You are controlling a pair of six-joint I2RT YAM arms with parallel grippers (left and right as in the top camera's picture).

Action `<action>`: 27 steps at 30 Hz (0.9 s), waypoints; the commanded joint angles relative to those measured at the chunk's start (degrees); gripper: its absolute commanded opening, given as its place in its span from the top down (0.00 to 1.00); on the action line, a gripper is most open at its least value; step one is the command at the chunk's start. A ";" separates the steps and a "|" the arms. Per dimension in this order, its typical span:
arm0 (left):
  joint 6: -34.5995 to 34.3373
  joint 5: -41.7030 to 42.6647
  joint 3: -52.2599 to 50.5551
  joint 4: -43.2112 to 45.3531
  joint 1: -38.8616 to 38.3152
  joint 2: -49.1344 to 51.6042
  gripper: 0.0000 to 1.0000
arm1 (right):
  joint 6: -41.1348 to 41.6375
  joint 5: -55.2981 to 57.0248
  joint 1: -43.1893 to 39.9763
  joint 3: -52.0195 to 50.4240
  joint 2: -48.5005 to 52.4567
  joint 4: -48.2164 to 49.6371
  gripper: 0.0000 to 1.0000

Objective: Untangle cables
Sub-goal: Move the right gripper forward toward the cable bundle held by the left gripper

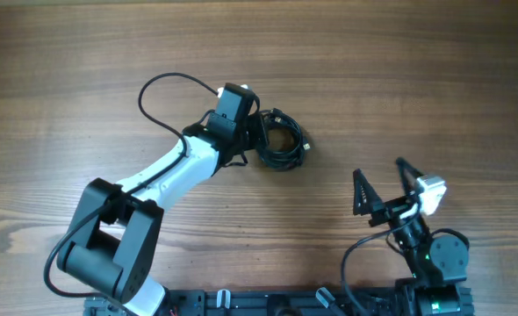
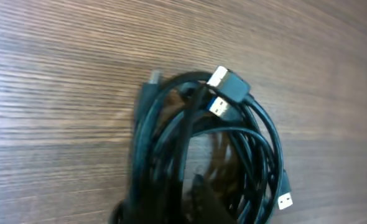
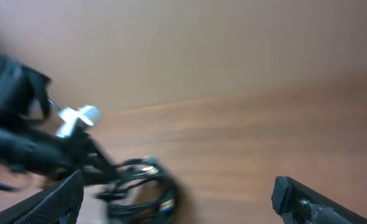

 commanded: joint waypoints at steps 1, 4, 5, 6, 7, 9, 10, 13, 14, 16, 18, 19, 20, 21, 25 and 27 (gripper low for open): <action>-0.87 1.40 0.42 0.28 -0.83 -1.44 0.69 | 16.41 -9.03 -0.24 0.00 5.27 0.79 0.01; -0.85 1.38 0.42 0.26 -0.81 -1.44 0.59 | 12.13 -11.93 -0.24 3.19 10.27 0.74 0.00; -0.83 1.36 0.42 0.28 -0.81 -1.44 0.56 | 12.15 -11.93 -0.24 5.03 11.93 0.72 0.00; -0.81 1.09 0.42 0.28 -0.81 -1.44 0.52 | 12.17 -11.93 -0.24 7.50 14.05 0.70 0.00; -0.63 0.87 0.42 0.33 -0.81 -1.44 0.47 | 12.17 -11.96 -0.24 11.30 17.25 -0.13 0.00; -0.63 0.48 0.42 0.46 -0.76 -1.44 0.42 | 12.15 -12.15 -0.24 18.67 23.45 -5.66 0.00; -0.61 0.48 0.42 0.46 -0.76 -1.44 0.39 | 12.11 -12.13 -0.24 22.10 26.51 -9.49 0.01; -0.20 -3.10 0.42 0.39 -0.76 -1.44 0.37 | 12.04 -12.98 -0.22 31.10 35.93 -21.24 0.00; -0.22 -6.80 0.39 0.02 -0.74 -1.44 0.35 | 12.17 -14.73 -0.22 33.20 38.97 -23.10 0.00; -0.20 -10.45 0.39 -0.46 -0.24 -1.44 0.34 | 13.53 -19.85 -0.24 34.25 44.68 -21.35 0.00; -0.22 -9.33 0.39 -0.68 0.44 -1.44 0.35 | 21.42 -20.15 -0.22 34.23 49.42 -19.74 0.00; -0.22 -8.85 0.39 -0.70 0.68 -1.33 0.36 | 26.18 -20.83 -0.22 34.21 52.02 -19.12 0.00; -0.22 -8.87 0.39 -0.70 0.74 -1.27 0.37 | 27.58 -21.97 -0.22 34.12 54.10 -17.90 0.00; -0.20 -8.90 0.39 -0.68 0.74 -1.05 0.39 | 27.10 -23.63 -0.22 34.12 56.63 -16.61 0.00; -0.22 -8.87 0.39 -0.57 0.74 -0.17 0.51 | 29.81 -24.15 0.61 34.10 65.64 -15.72 0.05; -0.24 -8.87 0.39 -0.44 0.74 -0.13 0.51 | 30.16 -24.13 2.95 34.03 70.62 -14.10 0.08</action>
